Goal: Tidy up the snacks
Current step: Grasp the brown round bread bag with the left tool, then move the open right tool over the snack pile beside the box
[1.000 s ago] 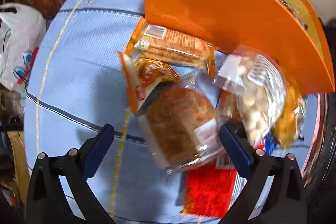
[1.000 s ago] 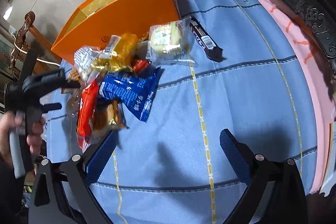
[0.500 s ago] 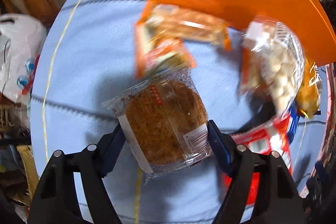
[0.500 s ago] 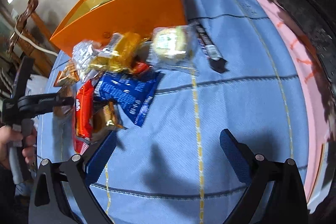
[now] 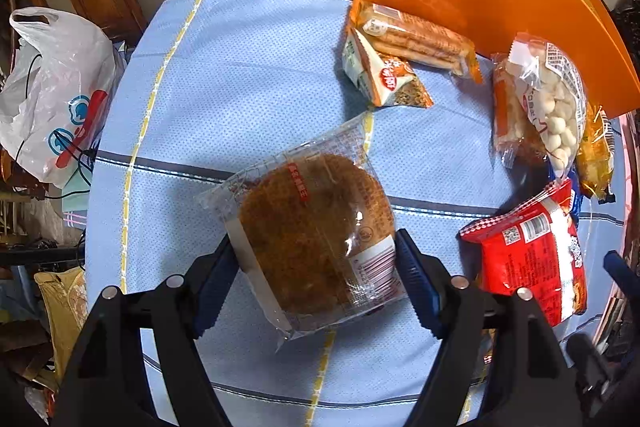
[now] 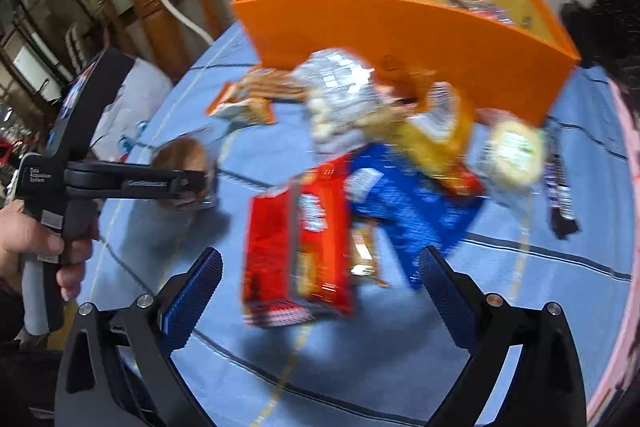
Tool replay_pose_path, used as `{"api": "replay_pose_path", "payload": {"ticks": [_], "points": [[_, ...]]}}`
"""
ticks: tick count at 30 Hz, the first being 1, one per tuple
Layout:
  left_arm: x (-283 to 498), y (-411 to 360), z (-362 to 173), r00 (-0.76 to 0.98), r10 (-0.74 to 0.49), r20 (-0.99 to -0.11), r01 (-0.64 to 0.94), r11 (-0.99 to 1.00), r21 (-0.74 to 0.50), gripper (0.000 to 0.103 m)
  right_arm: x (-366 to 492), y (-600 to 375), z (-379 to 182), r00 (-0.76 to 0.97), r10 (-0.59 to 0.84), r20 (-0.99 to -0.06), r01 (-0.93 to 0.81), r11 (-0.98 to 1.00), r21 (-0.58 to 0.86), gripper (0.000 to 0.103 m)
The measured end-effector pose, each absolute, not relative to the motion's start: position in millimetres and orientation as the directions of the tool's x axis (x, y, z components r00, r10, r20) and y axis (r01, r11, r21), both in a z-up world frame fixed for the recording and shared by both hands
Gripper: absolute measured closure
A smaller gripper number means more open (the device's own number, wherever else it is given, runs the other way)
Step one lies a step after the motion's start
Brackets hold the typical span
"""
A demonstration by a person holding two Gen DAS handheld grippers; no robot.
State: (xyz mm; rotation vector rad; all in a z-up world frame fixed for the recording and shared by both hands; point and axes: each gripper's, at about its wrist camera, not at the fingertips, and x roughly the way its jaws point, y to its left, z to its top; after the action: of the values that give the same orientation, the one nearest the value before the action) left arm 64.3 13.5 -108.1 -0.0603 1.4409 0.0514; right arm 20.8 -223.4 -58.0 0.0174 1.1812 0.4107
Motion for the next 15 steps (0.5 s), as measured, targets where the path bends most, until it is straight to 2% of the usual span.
{"api": "replay_pose_path", "payload": {"ticks": [3, 6, 8, 9, 10, 11, 13, 15], "points": [[63.2, 14.3, -112.9, 0.113, -0.004, -0.994, -0.073, 0.997, -0.012, 0.029, 26.3, -214.3, -70.1, 0.273, 0.327, -0.905, -0.312, 0.920, 0.239, 0.006], [72.1, 20.2, -119.4, 0.108, -0.001, -0.994, -0.061, 0.998, -0.008, 0.029, 28.3, -206.6, -74.5, 0.262, 0.317, -0.911, -0.322, 0.919, 0.227, 0.021], [69.6, 22.5, -127.3, 0.097, -0.002, -0.995, -0.049, 0.999, -0.007, 0.029, 30.6, -201.1, -77.9, 0.252, 0.302, -0.919, -0.330, 0.920, 0.212, 0.036], [68.8, 22.5, -129.6, 0.089, -0.005, -0.996, -0.046, 0.999, -0.009, 0.029, 31.8, -197.7, -80.4, 0.253, 0.287, -0.924, -0.330, 0.923, 0.197, 0.049], [62.8, 22.0, -132.3, 0.087, -0.005, -0.996, -0.043, 0.999, -0.009, 0.029, 30.8, -198.3, -82.2, 0.246, 0.284, -0.927, -0.331, 0.923, 0.196, 0.055], [58.8, 21.9, -133.0, 0.090, -0.004, -0.996, -0.039, 0.999, -0.008, 0.029, 31.1, -198.3, -83.4, 0.238, 0.294, -0.926, -0.326, 0.922, 0.209, 0.056], [58.3, 19.1, -135.1, 0.092, -0.002, -0.996, -0.026, 1.000, -0.004, 0.029, 30.3, -199.0, -82.1, 0.236, 0.312, -0.920, -0.319, 0.919, 0.230, 0.066], [62.4, 16.0, -139.3, 0.091, -0.003, -0.996, -0.018, 1.000, -0.005, 0.029, 28.7, -202.3, -78.7, 0.231, 0.339, -0.912, -0.307, 0.915, 0.263, 0.070]]}}
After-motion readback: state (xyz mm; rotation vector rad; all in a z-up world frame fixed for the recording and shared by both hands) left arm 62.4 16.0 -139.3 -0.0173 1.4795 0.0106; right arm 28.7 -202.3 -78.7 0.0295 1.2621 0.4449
